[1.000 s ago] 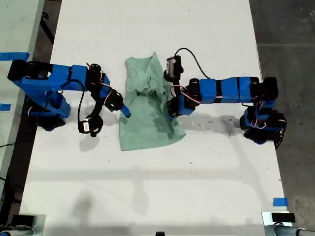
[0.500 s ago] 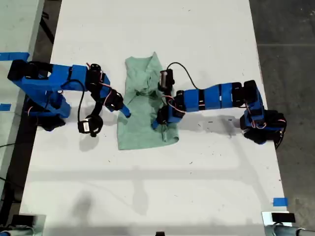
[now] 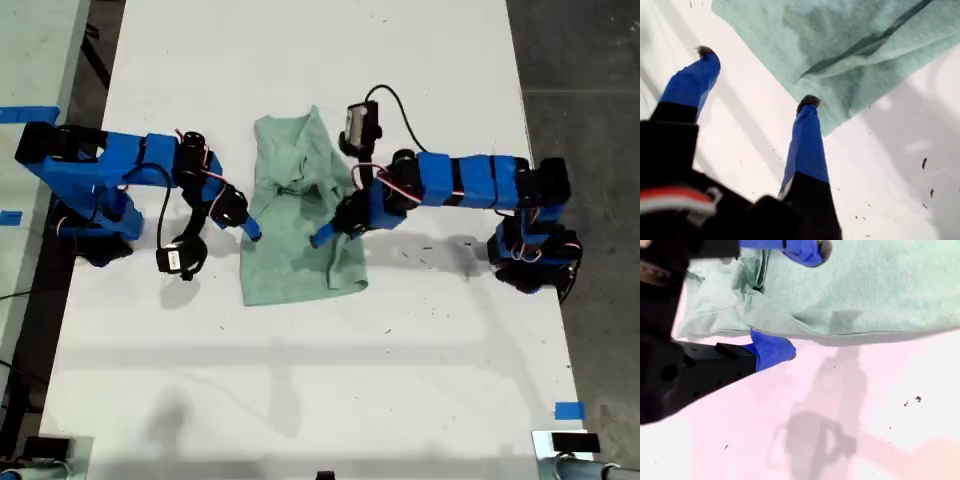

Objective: Fold tshirt

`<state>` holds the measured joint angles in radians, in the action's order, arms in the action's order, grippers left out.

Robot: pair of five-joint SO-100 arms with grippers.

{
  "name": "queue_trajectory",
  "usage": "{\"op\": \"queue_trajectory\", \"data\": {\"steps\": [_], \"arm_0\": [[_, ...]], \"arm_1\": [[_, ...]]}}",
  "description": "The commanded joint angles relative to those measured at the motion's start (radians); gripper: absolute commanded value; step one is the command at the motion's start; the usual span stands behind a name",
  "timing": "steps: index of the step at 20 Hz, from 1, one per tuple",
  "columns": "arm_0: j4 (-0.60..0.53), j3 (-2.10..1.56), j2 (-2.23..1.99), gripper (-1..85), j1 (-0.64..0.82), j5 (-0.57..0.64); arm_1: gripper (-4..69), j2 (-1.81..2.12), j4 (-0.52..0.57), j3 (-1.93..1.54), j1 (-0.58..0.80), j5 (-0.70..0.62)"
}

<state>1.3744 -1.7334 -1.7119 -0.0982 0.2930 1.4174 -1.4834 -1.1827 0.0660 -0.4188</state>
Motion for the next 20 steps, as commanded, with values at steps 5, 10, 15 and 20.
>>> {"op": "queue_trajectory", "data": {"steps": [5, 10, 15, 20], "arm_0": [[-0.005, 0.069, 0.052, 22.2, -0.052, -0.064], [-0.247, -0.048, 0.202, 22.6, -0.041, -0.094], [-0.529, -0.383, 0.17, 12.5, -0.026, -0.285], [-0.506, -0.393, 0.097, 0.1, -0.037, -0.295]], "arm_1": [[29.3, 0.235, -0.006, -0.169, 0.032, -0.008], [28.9, 0.235, 0.003, -0.184, 0.025, -0.009], [28.7, 0.241, 0.011, -0.215, 0.005, 0.003], [28.2, 0.241, 0.055, -0.239, 0.009, -0.006]]}}
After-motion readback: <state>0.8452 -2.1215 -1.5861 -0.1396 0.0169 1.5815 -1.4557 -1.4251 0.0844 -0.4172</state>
